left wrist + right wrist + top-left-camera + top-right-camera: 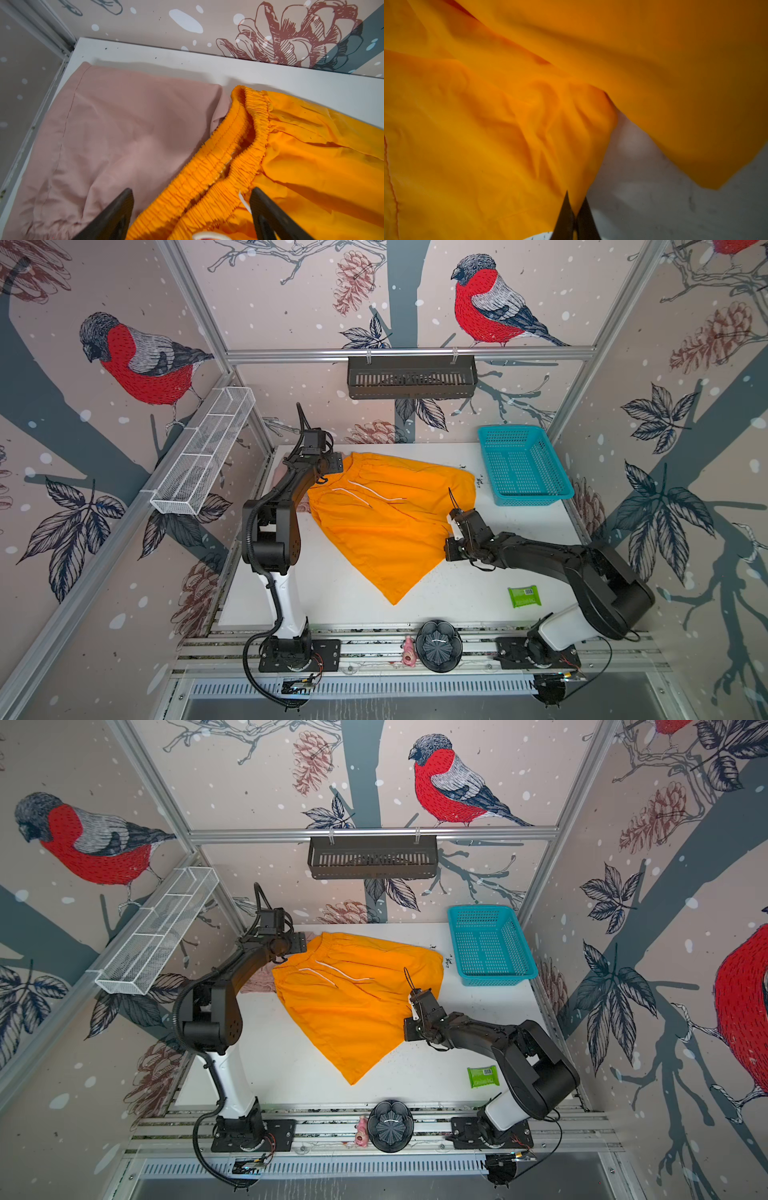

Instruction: Fold and stack the shorts

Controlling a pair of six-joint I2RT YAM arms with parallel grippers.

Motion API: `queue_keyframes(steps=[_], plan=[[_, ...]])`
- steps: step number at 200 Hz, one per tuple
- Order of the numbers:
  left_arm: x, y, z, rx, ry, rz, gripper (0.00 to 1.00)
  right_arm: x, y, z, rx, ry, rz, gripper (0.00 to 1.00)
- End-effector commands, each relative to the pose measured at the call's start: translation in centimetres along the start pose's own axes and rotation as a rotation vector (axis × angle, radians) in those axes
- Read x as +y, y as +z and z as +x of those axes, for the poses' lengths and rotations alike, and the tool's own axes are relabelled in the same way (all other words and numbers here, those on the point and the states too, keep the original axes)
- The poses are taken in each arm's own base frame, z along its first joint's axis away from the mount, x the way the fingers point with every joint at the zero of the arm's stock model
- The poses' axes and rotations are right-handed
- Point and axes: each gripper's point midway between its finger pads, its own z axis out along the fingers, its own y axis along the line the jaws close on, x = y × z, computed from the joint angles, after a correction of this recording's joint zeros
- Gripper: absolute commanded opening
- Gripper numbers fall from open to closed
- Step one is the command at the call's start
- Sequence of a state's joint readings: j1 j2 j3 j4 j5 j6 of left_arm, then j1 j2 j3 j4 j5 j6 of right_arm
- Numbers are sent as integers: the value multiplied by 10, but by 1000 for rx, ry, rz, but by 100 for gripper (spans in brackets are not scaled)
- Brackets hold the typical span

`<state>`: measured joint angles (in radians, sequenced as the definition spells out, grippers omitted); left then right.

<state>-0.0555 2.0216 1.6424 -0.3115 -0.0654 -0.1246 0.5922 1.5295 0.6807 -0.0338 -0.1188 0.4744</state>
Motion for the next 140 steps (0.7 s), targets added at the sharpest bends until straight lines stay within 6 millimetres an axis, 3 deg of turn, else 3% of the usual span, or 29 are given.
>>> queue_keyframes(steps=[1,26,53,93,117,140], plan=[[-14,17,-12,-22,132,70,88,-12,-6,-2,16,7,47,4],[-22,43,-14,23,158,107,88,-19,-8,-1,32,-6,67,3],[-41,71,2,114,176,210,88,-20,-9,-1,23,4,56,3],[-58,87,26,187,201,269,86,-23,-8,-2,12,18,50,3],[-57,88,31,205,199,258,72,-28,-9,-2,15,20,59,3],[-55,79,22,183,180,243,56,-35,-12,-4,11,27,75,3]])
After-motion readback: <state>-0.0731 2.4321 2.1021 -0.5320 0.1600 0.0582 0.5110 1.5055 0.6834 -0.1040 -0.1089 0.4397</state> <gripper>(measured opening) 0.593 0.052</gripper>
